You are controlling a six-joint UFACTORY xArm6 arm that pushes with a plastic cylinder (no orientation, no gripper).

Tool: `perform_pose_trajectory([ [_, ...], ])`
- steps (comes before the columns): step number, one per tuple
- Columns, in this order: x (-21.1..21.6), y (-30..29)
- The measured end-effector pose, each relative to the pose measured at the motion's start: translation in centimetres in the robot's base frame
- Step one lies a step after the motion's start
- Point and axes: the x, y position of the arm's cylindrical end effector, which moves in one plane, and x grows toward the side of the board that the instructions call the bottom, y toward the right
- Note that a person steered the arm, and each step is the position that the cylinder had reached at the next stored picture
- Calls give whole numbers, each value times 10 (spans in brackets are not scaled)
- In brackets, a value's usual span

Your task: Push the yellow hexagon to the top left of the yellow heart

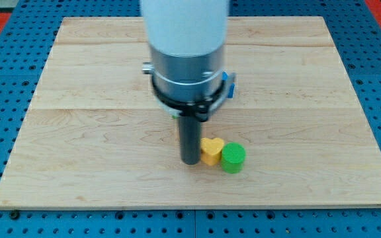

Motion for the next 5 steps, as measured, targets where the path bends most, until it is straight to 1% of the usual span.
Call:
perform_pose_trajectory([
  [1, -3, 17],
  [2, -3, 15],
  [5, 9, -72],
])
